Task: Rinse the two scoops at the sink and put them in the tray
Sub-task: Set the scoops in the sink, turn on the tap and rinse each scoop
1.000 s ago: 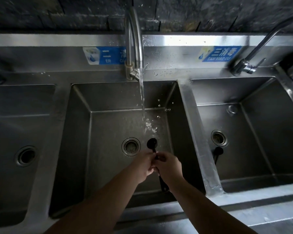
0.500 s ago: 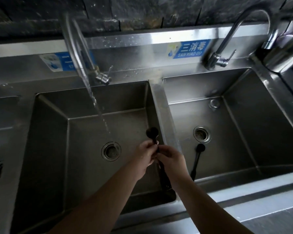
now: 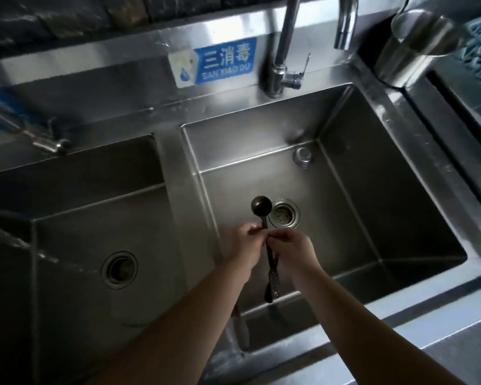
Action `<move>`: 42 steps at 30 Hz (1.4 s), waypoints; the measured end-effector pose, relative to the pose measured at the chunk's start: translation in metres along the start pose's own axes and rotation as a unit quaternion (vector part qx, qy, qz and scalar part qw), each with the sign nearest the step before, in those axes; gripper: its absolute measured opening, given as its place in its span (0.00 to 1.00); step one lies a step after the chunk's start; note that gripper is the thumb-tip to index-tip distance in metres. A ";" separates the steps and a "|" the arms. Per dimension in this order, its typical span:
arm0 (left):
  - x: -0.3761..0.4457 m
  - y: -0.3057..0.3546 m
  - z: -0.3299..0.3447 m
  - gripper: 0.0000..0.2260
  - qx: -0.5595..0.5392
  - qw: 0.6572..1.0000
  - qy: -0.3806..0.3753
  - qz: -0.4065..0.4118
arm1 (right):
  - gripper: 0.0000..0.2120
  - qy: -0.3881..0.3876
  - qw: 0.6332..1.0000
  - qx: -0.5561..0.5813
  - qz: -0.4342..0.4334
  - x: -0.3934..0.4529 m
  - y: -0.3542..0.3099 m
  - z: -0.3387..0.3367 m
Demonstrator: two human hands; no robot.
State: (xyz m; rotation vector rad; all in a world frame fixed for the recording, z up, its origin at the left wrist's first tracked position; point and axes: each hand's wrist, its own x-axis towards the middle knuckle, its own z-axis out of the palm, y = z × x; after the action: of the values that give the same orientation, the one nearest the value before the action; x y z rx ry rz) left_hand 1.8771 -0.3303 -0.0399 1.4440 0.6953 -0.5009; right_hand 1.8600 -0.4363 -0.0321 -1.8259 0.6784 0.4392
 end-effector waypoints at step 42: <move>-0.017 0.032 -0.095 0.29 0.587 0.746 0.031 0.312 | 0.39 -0.114 0.910 -0.373 -0.140 -0.004 -0.025 0.024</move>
State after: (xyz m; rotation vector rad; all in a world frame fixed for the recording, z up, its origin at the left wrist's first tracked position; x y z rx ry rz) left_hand 1.8744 -0.2354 -0.0042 2.7447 -0.2255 -0.3341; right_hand 1.8737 -0.4062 -0.0196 -2.4868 0.0590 0.7733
